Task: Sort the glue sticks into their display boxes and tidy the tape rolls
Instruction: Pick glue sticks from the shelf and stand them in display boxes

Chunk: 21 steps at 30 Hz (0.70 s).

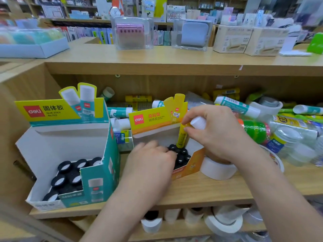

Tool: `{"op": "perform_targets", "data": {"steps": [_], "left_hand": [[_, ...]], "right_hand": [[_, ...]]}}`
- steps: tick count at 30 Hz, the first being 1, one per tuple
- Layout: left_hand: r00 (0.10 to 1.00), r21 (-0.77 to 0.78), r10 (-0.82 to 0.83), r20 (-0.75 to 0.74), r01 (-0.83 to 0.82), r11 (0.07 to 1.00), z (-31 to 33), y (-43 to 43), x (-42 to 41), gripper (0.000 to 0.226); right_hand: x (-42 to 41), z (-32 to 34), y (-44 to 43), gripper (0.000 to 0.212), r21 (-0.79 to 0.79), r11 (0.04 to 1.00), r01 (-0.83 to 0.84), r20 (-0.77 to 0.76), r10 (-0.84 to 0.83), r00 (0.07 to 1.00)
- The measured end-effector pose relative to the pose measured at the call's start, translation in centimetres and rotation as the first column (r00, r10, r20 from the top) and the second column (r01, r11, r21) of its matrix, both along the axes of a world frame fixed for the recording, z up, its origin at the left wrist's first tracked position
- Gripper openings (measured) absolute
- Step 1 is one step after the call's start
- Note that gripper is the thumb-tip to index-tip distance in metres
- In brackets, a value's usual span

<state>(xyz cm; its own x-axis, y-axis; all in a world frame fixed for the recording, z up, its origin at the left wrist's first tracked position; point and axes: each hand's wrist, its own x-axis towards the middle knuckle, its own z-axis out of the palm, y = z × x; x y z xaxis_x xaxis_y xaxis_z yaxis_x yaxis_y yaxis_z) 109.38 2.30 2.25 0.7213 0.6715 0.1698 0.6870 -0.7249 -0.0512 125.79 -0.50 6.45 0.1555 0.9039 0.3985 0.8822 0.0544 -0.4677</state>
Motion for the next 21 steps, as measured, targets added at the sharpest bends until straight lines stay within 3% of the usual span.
{"op": "perform_targets", "data": {"steps": [3,8,11,15,18,21], "left_hand": [[0.999,-0.027,-0.018,-0.048,0.017,0.999,-0.1,0.3,0.0,0.036],[1.000,-0.019,-0.027,-0.005,0.027,0.999,-0.3,0.4,-0.1,0.038],[0.973,-0.077,-0.063,0.224,0.082,0.994,-0.2,0.0,-0.3,0.048],[0.830,-0.059,-0.094,0.550,0.151,0.987,0.1,-0.3,0.2,0.053],[0.764,-0.020,-0.094,0.638,0.139,0.990,-0.3,-0.1,0.7,0.042],[0.758,-0.043,-0.070,0.648,0.129,0.991,-0.7,0.2,1.0,0.050]], "right_hand": [[-0.1,0.4,0.2,0.007,-0.050,0.999,0.014,0.086,-0.010,0.996],[-0.1,1.1,0.3,0.012,-0.102,0.993,0.060,0.254,-0.032,0.967],[-0.7,1.2,0.0,0.023,-0.167,0.985,0.039,0.282,0.010,0.959],[-0.9,1.7,-0.6,0.035,-0.225,0.974,0.008,0.167,0.031,0.985],[-0.9,1.6,-0.5,0.032,-0.242,0.970,0.000,0.107,0.026,0.994],[-0.6,1.3,-0.5,0.035,-0.259,0.966,0.019,0.086,0.004,0.996]]}}
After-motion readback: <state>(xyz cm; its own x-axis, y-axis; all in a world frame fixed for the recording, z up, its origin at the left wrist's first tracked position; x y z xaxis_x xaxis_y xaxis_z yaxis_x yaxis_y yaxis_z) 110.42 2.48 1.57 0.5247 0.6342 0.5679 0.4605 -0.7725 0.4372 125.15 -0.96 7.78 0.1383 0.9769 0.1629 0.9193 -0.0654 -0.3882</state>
